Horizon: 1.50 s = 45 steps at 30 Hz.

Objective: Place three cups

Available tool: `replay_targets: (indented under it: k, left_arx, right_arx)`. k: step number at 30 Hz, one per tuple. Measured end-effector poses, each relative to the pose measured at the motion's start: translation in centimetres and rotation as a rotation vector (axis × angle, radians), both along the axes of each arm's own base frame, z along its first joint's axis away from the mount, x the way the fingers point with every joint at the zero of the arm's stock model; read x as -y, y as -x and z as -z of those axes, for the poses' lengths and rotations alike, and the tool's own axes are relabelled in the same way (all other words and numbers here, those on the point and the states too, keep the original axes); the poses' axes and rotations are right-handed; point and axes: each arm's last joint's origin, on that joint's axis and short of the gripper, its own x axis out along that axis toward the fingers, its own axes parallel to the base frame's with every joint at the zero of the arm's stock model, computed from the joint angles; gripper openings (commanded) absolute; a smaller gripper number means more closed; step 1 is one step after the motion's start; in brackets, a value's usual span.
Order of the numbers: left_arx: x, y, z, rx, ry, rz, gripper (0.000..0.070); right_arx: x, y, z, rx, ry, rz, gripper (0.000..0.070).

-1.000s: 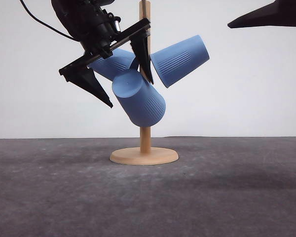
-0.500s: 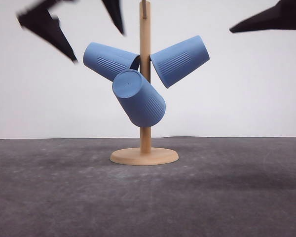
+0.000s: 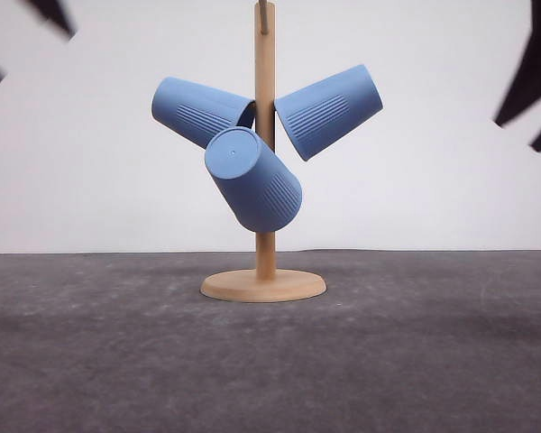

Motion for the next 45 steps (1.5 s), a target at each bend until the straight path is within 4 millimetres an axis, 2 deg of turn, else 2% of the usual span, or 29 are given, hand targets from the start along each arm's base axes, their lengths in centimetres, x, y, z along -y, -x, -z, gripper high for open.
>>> replay_targets:
  k: [7,12,13,14,15,16,17,32,36,45]
  left_arx:
    - [-1.8,2.0,4.9,-0.042,0.024,-0.036,0.0507]
    - [-1.8,2.0,5.6,-0.062,0.017,-0.040,0.0505]
    - [-1.8,2.0,5.6,-0.059,0.017,-0.040,0.0466]
    - [-1.8,2.0,5.6,-0.057,0.016,-0.039,0.0259]
    - [-1.8,2.0,5.6,-0.056,0.015,-0.037,0.0113]
    - [-1.8,2.0,5.6,-0.055,0.015,-0.035,0.0033]
    - [-1.8,2.0,5.6,-0.056,0.017,-0.032,0.0011]
    - [-1.8,2.1,5.5,-0.057,0.021,-0.031,0.0000]
    - [-2.3,2.6,5.7,0.027,0.003,-0.071,0.0000]
    - [-4.5,5.0,11.3,0.369,-0.011,-0.244,0.0000]
  right_arx:
    - [0.3,-0.3,-0.1,0.089,0.074,0.014,0.0284]
    - [0.3,-0.2,0.0,0.081,0.087,0.015,0.0286]
    - [0.3,-0.2,0.1,0.074,0.089,0.015,0.0269]
    - [0.3,-0.2,0.1,0.071,0.090,0.015,0.0145]
    - [0.3,-0.2,0.1,0.071,0.090,0.015,0.0060]
    - [0.3,-0.2,0.1,0.071,0.090,0.015,0.0018]
    - [0.3,-0.2,0.1,0.073,0.092,0.013,0.0014]
    - [0.3,-0.2,0.1,0.082,0.094,0.011,0.0013]
    - [0.3,-0.2,0.1,0.082,0.094,0.011,0.0013]
    - [0.3,-0.2,0.1,0.082,0.094,0.011,0.0013]
